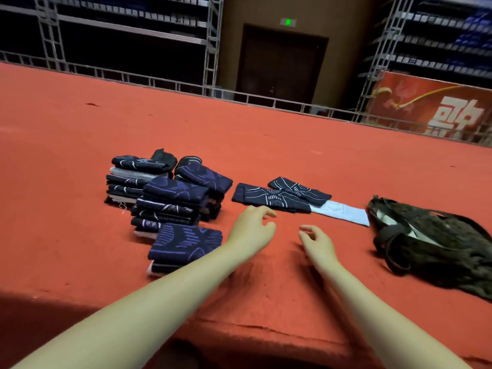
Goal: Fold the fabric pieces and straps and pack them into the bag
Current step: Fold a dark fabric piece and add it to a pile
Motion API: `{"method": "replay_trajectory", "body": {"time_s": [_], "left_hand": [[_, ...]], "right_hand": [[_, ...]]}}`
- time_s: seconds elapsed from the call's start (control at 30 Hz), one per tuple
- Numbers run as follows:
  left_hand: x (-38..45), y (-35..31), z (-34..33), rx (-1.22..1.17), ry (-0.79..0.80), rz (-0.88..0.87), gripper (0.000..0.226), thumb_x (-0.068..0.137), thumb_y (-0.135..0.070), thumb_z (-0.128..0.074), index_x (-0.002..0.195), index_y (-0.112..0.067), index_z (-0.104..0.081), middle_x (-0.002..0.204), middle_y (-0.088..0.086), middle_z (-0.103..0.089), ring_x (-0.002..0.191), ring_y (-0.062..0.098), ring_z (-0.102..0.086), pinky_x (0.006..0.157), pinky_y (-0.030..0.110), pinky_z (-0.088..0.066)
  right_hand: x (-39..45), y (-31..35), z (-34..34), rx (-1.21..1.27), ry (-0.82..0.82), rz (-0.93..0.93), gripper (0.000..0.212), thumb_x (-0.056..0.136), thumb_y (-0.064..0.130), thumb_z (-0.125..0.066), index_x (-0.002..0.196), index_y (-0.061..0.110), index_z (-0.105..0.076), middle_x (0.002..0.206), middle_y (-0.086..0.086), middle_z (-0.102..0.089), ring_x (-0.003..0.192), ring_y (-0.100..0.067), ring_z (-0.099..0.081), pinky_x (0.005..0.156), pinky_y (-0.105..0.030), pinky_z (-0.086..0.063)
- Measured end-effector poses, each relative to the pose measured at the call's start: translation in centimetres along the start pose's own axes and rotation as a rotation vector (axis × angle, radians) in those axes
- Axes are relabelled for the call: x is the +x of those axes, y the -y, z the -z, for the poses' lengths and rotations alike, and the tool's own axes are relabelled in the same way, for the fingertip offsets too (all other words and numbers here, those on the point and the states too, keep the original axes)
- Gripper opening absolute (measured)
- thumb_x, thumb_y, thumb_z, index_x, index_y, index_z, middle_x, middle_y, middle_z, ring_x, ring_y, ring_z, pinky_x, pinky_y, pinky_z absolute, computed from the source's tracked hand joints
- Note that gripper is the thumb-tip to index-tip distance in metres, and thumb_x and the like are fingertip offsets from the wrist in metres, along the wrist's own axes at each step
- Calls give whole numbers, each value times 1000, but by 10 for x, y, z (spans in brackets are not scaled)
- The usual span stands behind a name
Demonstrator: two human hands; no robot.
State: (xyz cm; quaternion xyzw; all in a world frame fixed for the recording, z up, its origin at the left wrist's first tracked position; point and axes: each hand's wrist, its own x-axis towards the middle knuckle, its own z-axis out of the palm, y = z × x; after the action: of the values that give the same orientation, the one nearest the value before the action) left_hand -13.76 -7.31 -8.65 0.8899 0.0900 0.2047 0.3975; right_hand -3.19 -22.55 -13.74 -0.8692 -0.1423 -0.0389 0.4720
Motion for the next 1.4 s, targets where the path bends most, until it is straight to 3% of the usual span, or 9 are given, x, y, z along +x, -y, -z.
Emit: {"method": "replay_trajectory", "body": {"time_s": [0.1, 0.4, 0.57, 0.7, 0.93, 1.03, 1.23, 1.3, 1.4], "left_hand": [[26, -3, -38, -45, 14, 74, 30, 85, -17, -50, 112, -23, -63, 114, 3, -56, 108, 21, -53, 95, 30, -42], [81, 41, -104, 331, -71, 169, 32, 89, -24, -49, 120, -26, -57, 122, 1, -51, 119, 23, -40, 99, 33, -34], [92, 52, -107, 331, -42, 127, 30, 90, -29, -48, 118, -29, -59, 120, -3, -50, 119, 20, -38, 100, 32, -31], [96, 53, -106, 258, -74, 145, 29, 89, -27, -48, 116, -30, -61, 118, -4, -52, 116, 19, -41, 99, 31, -33], [99, 51, -106, 223, -84, 166, 31, 89, -27, -47, 118, -31, -58, 120, -3, -53, 117, 20, -42, 98, 34, -34], [99, 49, -105, 165, -114, 117, 33, 89, -24, -49, 121, -28, -56, 119, 0, -51, 116, 21, -42, 98, 36, -38], [100, 47, -96, 224, -308, -84, 60, 85, -28, -59, 142, -27, -38, 148, 1, -32, 138, 20, -22, 110, 40, -24], [101, 47, -93, 241, -288, -129, 51, 86, -26, -58, 135, -27, -47, 142, -3, -41, 136, 18, -30, 113, 37, -16], [98, 48, -89, 237, -244, -152, 30, 87, -22, -54, 116, -28, -62, 112, -9, -63, 112, 12, -52, 116, 34, -10]], "right_hand": [[17, -23, 26, 10, -42, -30, 22, 92, 13, -54, 112, 13, -63, 104, -8, -65, 90, -19, -57, 82, -32, -45], [78, -57, 36, -79, -10, 63, 22, 89, 19, -59, 110, 24, -62, 98, -3, -66, 91, -20, -62, 84, -34, -50], [135, -64, 7, -297, -4, 242, 40, 86, 20, -64, 125, 18, -58, 120, -7, -57, 117, -21, -49, 105, -29, -34], [172, -63, -14, -385, 25, 338, 54, 87, 27, -65, 138, 20, -49, 133, -4, -51, 127, -23, -39, 107, -28, -25], [190, -63, -20, -300, 30, 384, 18, 89, 22, -63, 104, 18, -74, 111, 5, -70, 106, -11, -60, 88, -24, -40], [180, -58, -21, -330, -72, 490, 16, 89, 19, -63, 100, 13, -74, 105, 1, -72, 100, -18, -64, 98, -31, -37], [120, -43, 0, -176, -164, 643, 18, 88, 11, -59, 101, 14, -70, 96, 4, -68, 90, 1, -55, 82, -5, -37], [100, -38, 14, -132, -180, 626, 18, 88, 12, -58, 100, 16, -71, 97, 8, -68, 91, 2, -57, 84, -9, -40], [76, -33, 31, 6, -211, 507, 17, 88, 6, -62, 97, 17, -71, 95, 12, -68, 91, 8, -59, 85, -9, -41]]}}
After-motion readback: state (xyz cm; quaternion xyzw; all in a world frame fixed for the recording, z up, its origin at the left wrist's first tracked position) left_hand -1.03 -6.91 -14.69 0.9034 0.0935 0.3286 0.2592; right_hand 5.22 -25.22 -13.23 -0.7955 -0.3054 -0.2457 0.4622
